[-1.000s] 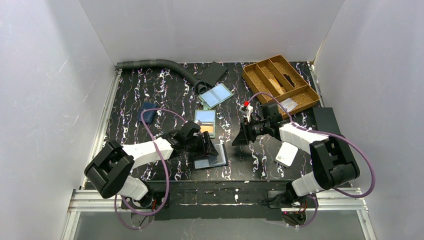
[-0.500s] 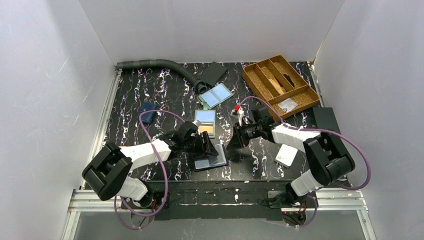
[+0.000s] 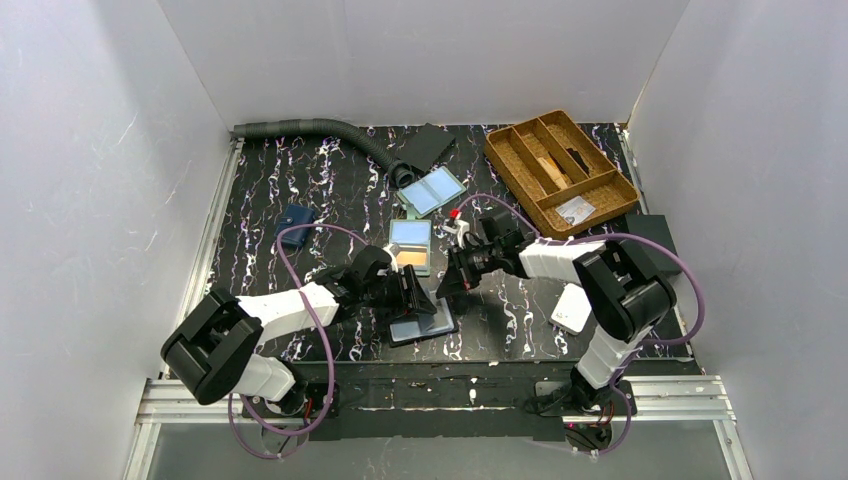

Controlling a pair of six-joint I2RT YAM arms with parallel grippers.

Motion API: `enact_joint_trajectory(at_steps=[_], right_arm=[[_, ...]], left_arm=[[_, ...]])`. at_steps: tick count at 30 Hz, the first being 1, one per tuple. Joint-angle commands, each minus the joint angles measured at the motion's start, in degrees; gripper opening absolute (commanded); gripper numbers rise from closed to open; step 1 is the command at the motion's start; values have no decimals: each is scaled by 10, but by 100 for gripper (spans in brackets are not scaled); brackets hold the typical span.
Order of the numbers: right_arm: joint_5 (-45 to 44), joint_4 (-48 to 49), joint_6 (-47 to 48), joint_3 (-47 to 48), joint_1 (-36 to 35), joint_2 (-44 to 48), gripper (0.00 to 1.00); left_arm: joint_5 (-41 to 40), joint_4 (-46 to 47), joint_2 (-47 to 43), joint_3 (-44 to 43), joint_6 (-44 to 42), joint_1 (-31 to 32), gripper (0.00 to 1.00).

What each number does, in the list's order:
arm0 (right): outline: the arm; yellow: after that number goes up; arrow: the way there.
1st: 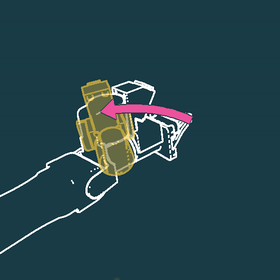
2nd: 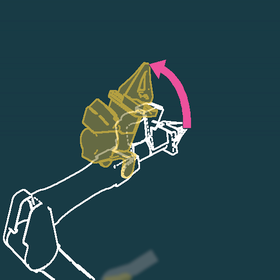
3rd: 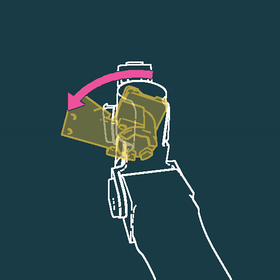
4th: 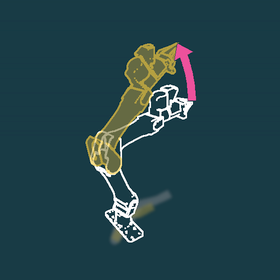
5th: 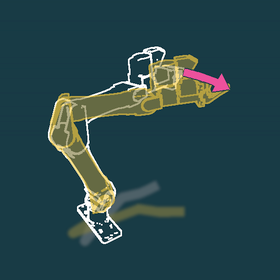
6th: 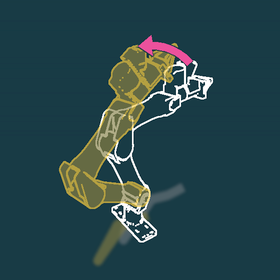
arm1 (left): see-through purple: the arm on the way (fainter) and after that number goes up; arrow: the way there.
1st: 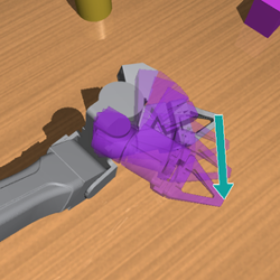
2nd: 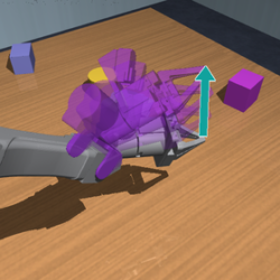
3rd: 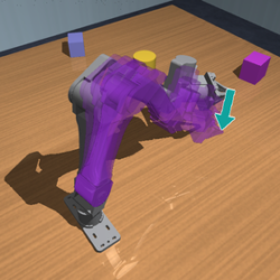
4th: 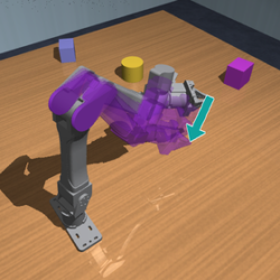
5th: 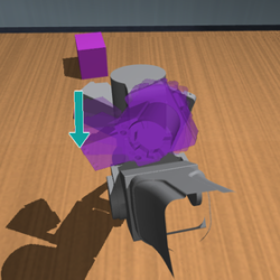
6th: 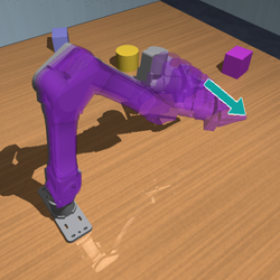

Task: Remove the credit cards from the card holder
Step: Remove the credit card from the card holder.

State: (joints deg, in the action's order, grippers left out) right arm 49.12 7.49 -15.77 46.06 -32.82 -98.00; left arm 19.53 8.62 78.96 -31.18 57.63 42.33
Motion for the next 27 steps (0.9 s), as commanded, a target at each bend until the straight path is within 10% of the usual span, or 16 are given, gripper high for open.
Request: enact_joint_trajectory(at_steps=[1,15,27], right_arm=[[-3,9,-5,35,-33,-17,7],[25,26,-8,52,-82,-44,7],[118,213,-165,13,-93,-95,8]], left_arm=[[31,17,-17,13,-11,-5,40],[47,30,-32,26,-16,-7,78],[32,15,-59,53,-2,-9,47]])
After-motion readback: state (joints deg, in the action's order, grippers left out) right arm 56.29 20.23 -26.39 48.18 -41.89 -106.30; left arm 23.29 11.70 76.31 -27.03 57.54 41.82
